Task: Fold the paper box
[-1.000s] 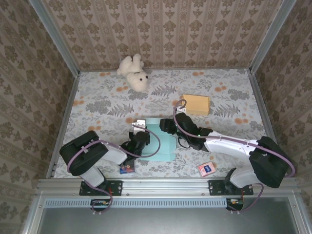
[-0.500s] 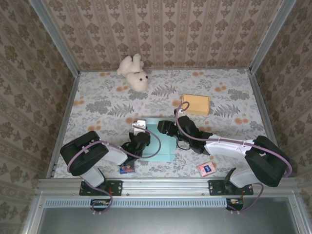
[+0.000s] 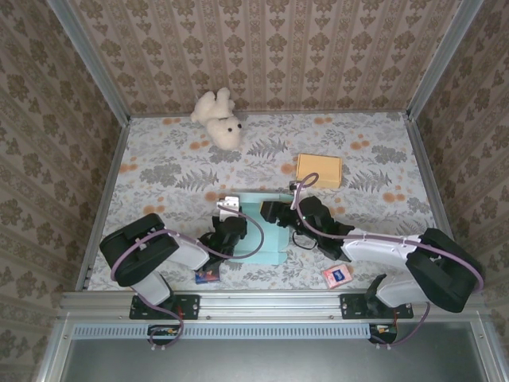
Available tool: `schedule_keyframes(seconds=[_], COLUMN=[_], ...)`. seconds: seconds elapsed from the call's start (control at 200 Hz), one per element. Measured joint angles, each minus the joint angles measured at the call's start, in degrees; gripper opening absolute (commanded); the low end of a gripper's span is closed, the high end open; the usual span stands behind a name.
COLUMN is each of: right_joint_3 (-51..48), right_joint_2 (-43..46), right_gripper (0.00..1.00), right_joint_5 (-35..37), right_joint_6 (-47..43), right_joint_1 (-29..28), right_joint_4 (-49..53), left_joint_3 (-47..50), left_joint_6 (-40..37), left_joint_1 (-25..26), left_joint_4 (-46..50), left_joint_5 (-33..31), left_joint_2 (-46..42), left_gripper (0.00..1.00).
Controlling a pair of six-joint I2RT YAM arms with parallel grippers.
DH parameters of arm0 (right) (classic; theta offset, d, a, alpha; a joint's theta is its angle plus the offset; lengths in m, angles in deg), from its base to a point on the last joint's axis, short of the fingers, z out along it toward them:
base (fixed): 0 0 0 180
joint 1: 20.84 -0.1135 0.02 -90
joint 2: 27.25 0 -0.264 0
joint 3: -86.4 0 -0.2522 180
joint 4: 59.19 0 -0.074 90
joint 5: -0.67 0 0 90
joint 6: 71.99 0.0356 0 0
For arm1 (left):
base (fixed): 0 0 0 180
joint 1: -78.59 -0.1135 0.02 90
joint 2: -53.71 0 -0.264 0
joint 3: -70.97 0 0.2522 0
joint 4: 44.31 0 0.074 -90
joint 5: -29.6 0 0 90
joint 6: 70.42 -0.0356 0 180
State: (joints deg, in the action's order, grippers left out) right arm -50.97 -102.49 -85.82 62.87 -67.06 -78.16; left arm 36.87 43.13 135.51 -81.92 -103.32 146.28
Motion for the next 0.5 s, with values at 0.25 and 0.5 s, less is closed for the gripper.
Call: schedule_keyframes(seconds=[0.25, 0.5], right_joint_3=[-0.5, -0.9], right_joint_2=[1.6, 0.5], right_gripper=[0.69, 0.72], right_joint_5=[5.4, 7.3], right_joint_6=[-2.9, -5.9], right_joint_1=[0.0, 0.9], right_joint_4=[7.1, 9.4], left_joint_3=[0.0, 0.0], left_joint_6=[0.0, 0.0], left_joint_1=[0.0, 0.0], left_joint_4=[1.4, 2.2], left_joint_5=[0.0, 0.0], left_joint_2=[0.0, -0.1], left_gripper=[0.0, 0.0])
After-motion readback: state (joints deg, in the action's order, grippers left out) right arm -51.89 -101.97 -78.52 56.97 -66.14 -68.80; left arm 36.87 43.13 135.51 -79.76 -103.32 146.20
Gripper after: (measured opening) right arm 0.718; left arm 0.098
